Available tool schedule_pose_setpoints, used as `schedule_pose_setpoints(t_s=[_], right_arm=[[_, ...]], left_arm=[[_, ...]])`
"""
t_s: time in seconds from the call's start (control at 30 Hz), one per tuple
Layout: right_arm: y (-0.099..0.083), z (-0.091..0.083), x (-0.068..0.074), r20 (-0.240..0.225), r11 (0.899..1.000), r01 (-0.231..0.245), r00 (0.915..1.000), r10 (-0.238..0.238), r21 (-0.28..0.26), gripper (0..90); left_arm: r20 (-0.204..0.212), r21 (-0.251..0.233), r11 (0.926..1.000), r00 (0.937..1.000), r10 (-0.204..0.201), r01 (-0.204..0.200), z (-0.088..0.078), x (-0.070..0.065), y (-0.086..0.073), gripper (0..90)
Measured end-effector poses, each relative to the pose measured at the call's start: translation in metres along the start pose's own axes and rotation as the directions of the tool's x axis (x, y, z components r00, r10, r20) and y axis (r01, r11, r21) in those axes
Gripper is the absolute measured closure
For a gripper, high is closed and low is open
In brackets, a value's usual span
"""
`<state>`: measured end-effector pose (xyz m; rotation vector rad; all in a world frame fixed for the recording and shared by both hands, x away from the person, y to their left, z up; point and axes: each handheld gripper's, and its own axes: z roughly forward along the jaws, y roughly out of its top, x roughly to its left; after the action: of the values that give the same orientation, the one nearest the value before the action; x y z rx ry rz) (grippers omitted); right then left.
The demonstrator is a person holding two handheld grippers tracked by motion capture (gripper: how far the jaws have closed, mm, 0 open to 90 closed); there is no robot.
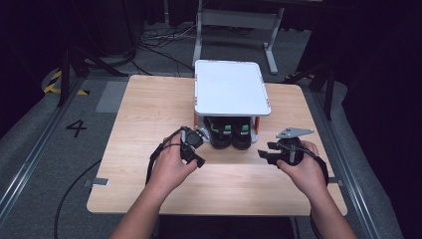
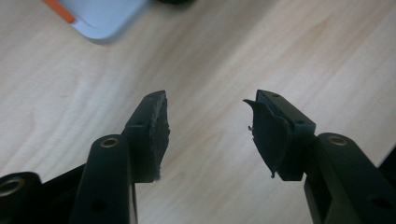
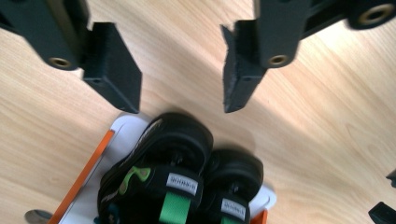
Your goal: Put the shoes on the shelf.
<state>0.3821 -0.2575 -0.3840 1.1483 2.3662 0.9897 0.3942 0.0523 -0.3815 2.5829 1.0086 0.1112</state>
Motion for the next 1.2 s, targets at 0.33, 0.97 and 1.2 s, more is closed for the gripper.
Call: schedule_pose_setpoints(t_s=[0.33,0.97,1.2], right_arm=[[-0.002,0.02,0.003,0.037,0.997,-0.013,0.9993,0.01,0.078,70.3],[-0.009,0.071,-0.002,0.015,0.997,-0.067,0.9976,0.067,0.032,81.2],[-0.012,0.086,-0.006,0.019,0.997,-0.075,0.997,0.075,0.005,81.7]], left_arm=[[-0.011,-0.009,0.9996,0.9996,-0.028,0.028,0.017,-0.011,0.024,52.5],[-0.036,-0.183,0.9771,0.9924,-0.117,0.109,0.065,-0.018,0.057,80.8],[-0.063,-0.231,0.9677,0.991,-0.118,0.101,0.079,-0.017,0.062,82.5]])
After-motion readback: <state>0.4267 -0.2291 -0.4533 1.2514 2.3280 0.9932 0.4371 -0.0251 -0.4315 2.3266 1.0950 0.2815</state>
